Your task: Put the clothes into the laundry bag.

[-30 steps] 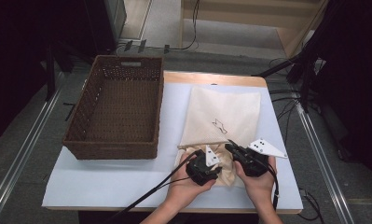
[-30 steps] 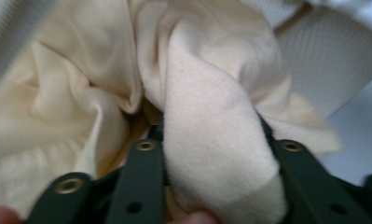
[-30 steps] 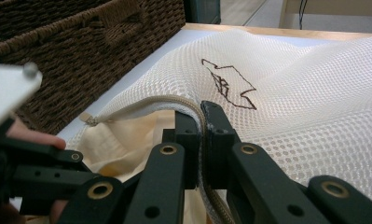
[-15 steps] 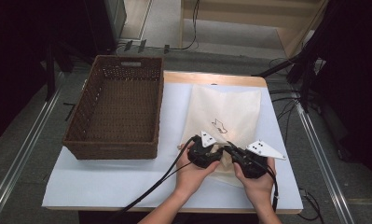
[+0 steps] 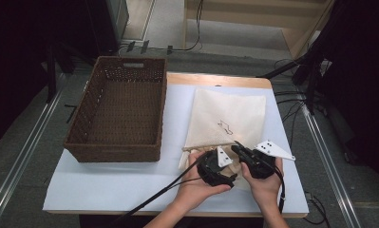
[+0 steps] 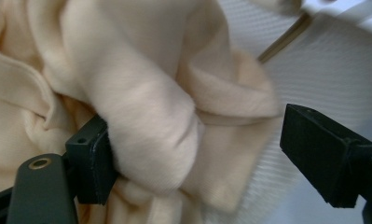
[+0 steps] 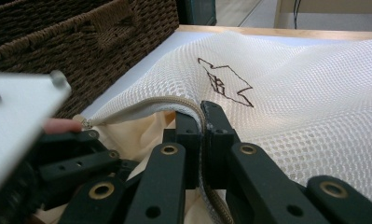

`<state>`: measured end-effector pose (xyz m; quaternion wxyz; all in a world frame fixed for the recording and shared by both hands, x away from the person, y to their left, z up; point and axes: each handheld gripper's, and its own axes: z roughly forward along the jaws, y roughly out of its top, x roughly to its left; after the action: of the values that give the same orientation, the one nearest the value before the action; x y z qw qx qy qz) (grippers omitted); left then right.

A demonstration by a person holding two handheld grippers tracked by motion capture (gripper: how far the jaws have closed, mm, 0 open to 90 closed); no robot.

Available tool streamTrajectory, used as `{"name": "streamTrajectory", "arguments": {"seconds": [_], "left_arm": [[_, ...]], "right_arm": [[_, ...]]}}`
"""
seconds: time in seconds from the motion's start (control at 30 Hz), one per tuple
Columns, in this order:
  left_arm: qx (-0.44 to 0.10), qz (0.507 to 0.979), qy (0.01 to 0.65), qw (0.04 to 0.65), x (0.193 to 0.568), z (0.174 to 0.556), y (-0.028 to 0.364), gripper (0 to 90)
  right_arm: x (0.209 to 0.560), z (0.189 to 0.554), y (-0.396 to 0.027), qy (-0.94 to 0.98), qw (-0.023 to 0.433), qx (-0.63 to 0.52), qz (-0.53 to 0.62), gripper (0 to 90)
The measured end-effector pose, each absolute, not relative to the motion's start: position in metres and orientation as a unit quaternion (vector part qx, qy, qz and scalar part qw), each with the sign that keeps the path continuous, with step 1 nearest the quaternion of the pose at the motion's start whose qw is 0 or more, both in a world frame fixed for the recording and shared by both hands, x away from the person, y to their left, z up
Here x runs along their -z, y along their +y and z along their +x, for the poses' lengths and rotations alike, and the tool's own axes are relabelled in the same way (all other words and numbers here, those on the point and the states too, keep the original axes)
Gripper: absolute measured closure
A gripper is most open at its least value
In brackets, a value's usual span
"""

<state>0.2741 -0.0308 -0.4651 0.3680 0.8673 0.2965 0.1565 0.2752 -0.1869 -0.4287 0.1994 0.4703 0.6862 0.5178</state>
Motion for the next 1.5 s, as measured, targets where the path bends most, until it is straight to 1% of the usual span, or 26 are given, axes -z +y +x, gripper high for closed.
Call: {"name": "streamTrajectory", "arguments": {"seconds": [0.13, 0.17, 0.2, 0.23, 0.27, 0.37, 0.4, 0.47, 0.57, 0.67, 0.73, 0.8, 0.83, 0.87, 0.9, 0.93, 1.0, 1.07, 1.13, 1.17, 1.23, 1.27, 1.37, 1.4, 1.47, 1.5], "left_arm": [[-0.254, 0.877, 0.264, 0.312, 0.478, 0.262, -0.048, 15.0], [-0.259, 0.873, 0.269, 0.313, 0.478, 0.262, -0.049, 16.8], [-0.271, 0.867, 0.281, 0.309, 0.476, 0.263, -0.048, 23.0], [-0.284, 0.857, 0.296, 0.313, 0.475, 0.264, -0.046, 38.0], [-0.271, 0.851, 0.309, 0.328, 0.473, 0.266, -0.042, 48.6], [-0.199, 0.830, 0.356, 0.380, 0.464, 0.276, -0.026, 65.4], [-0.182, 0.825, 0.363, 0.393, 0.461, 0.279, -0.022, 69.9], [-0.147, 0.803, 0.388, 0.427, 0.454, 0.287, -0.015, 74.7], [-0.152, 0.776, 0.408, 0.456, 0.447, 0.293, -0.013, 76.4], [-0.191, 0.746, 0.427, 0.474, 0.443, 0.297, -0.015, 76.4], [-0.211, 0.719, 0.455, 0.481, 0.446, 0.302, -0.016, 76.1], [-0.209, 0.703, 0.485, 0.475, 0.453, 0.311, -0.015, 74.1], [-0.194, 0.707, 0.495, 0.467, 0.458, 0.318, -0.015, 71.6], [-0.155, 0.720, 0.496, 0.460, 0.463, 0.325, -0.016, 68.5], [-0.136, 0.731, 0.489, 0.457, 0.463, 0.327, -0.016, 64.2], [-0.129, 0.734, 0.482, 0.460, 0.461, 0.326, -0.015, 63.1], [-0.101, 0.753, 0.445, 0.475, 0.453, 0.320, -0.010, 50.0], [-0.103, 0.767, 0.421, 0.473, 0.445, 0.309, -0.002, 43.0], [-0.095, 0.770, 0.407, 0.482, 0.440, 0.299, 0.009, 39.4], [-0.095, 0.772, 0.402, 0.483, 0.438, 0.294, 0.015, 39.1], [-0.105, 0.777, 0.398, 0.476, 0.436, 0.285, 0.024, 34.4], [-0.108, 0.781, 0.398, 0.469, 0.436, 0.282, 0.026, 33.4], [-0.121, 0.799, 0.409, 0.424, 0.442, 0.273, 0.031, 24.4], [-0.130, 0.803, 0.412, 0.411, 0.445, 0.272, 0.030, 23.3], [-0.122, 0.826, 0.406, 0.371, 0.459, 0.275, 0.023, 25.2], [-0.121, 0.836, 0.405, 0.351, 0.465, 0.277, 0.019, 29.0]], "right_arm": [[0.430, 0.275, -0.188, 0.687, 0.198, -0.517, 0.470, 87.4], [0.430, 0.275, -0.188, 0.688, 0.198, -0.517, 0.469, 87.3], [0.430, 0.275, -0.189, 0.688, 0.198, -0.516, 0.471, 87.4], [0.430, 0.274, -0.189, 0.687, 0.198, -0.517, 0.471, 87.4], [0.430, 0.274, -0.190, 0.687, 0.199, -0.517, 0.470, 87.3], [0.429, 0.273, -0.192, 0.685, 0.201, -0.519, 0.471, 87.4], [0.428, 0.273, -0.192, 0.684, 0.201, -0.520, 0.470, 87.4], [0.428, 0.273, -0.192, 0.683, 0.201, -0.521, 0.472, 87.4], [0.428, 0.274, -0.190, 0.682, 0.199, -0.524, 0.469, 87.4], [0.425, 0.272, -0.188, 0.678, 0.180, -0.536, 0.469, 87.5], [0.424, 0.270, -0.185, 0.681, 0.175, -0.539, 0.464, 87.6], [0.424, 0.267, -0.181, 0.690, 0.171, -0.535, 0.457, 87.6], [0.424, 0.266, -0.179, 0.696, 0.175, -0.529, 0.452, 87.7], [0.425, 0.266, -0.176, 0.701, 0.181, -0.523, 0.449, 87.6], [0.426, 0.266, -0.175, 0.704, 0.187, -0.517, 0.449, 87.6], [0.427, 0.266, -0.176, 0.702, 0.186, -0.518, 0.451, 87.6], [0.427, 0.268, -0.182, 0.696, 0.188, -0.520, 0.458, 87.6], [0.428, 0.270, -0.189, 0.688, 0.189, -0.524, 0.466, 87.6], [0.429, 0.272, -0.194, 0.679, 0.184, -0.528, 0.475, 87.6], [0.429, 0.274, -0.196, 0.676, 0.186, -0.531, 0.477, 87.6], [0.428, 0.274, -0.198, 0.672, 0.189, -0.531, 0.481, 87.5], [0.428, 0.275, -0.198, 0.670, 0.189, -0.532, 0.481, 87.5], [0.427, 0.275, -0.197, 0.669, 0.191, -0.532, 0.482, 87.6], [0.427, 0.275, -0.196, 0.670, 0.192, -0.532, 0.480, 87.5], [0.427, 0.275, -0.194, 0.671, 0.191, -0.531, 0.480, 87.6], [0.428, 0.275, -0.193, 0.673, 0.191, -0.530, 0.479, 87.6]]}}
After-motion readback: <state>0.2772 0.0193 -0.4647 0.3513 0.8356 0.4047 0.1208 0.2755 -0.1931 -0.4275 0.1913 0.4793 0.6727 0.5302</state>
